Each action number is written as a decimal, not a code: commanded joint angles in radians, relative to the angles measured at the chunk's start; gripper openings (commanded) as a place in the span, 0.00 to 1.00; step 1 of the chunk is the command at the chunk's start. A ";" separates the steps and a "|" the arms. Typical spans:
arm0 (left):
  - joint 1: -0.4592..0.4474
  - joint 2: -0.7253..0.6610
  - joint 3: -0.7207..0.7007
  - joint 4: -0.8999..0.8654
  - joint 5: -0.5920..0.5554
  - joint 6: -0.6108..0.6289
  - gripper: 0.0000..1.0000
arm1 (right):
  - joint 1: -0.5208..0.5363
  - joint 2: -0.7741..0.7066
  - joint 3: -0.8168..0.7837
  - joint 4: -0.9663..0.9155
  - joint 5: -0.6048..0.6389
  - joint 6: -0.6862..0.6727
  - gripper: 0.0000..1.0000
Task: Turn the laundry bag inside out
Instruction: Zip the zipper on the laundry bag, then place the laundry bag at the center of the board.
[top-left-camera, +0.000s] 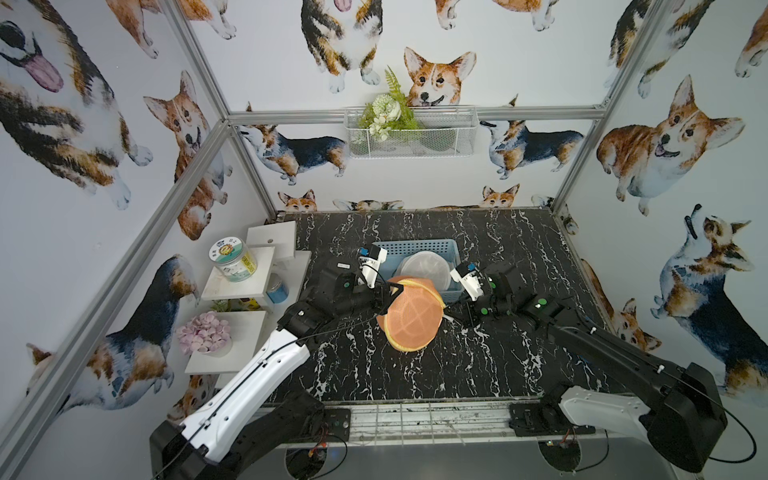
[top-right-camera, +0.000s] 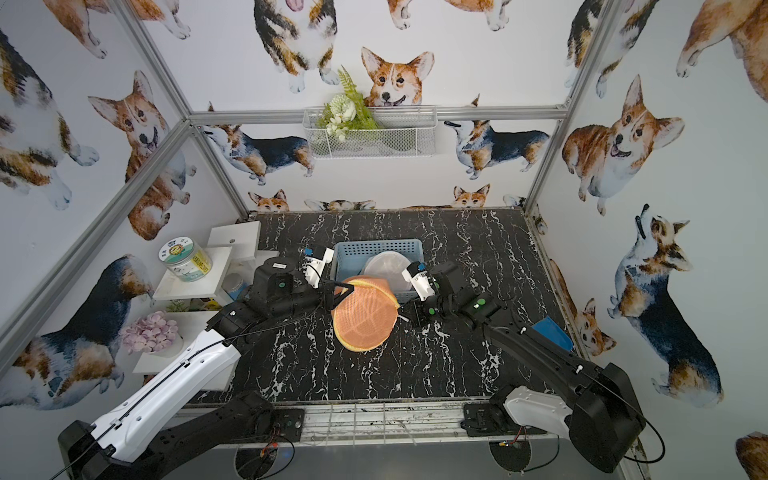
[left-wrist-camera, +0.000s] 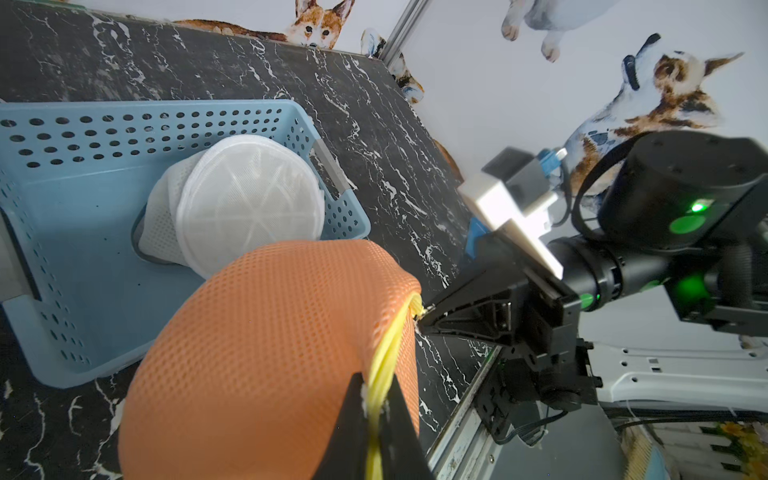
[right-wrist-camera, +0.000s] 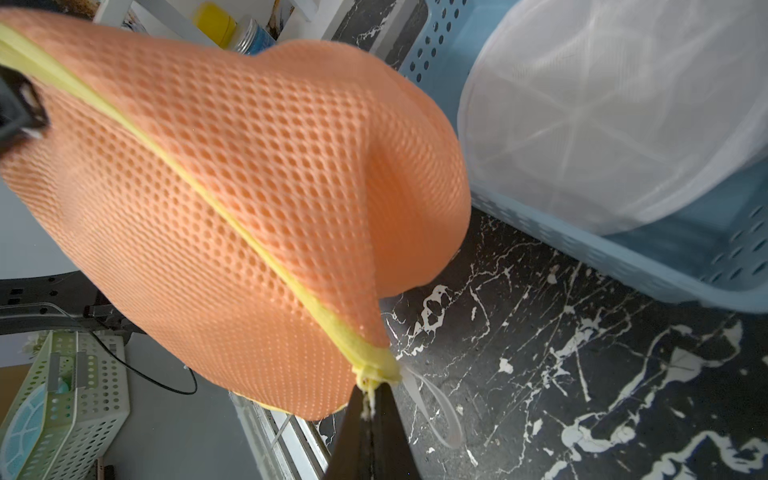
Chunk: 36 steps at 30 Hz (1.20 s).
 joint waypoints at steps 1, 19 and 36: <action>0.017 -0.011 -0.009 0.113 -0.002 -0.044 0.00 | 0.002 -0.045 -0.064 0.019 -0.034 0.064 0.00; 0.090 -0.131 -0.053 0.107 -0.004 -0.177 0.00 | -0.029 0.021 0.065 0.170 -0.056 0.053 0.50; 0.267 0.051 0.040 0.408 -0.114 -0.127 0.00 | -0.236 0.490 0.326 0.276 -0.015 0.075 0.53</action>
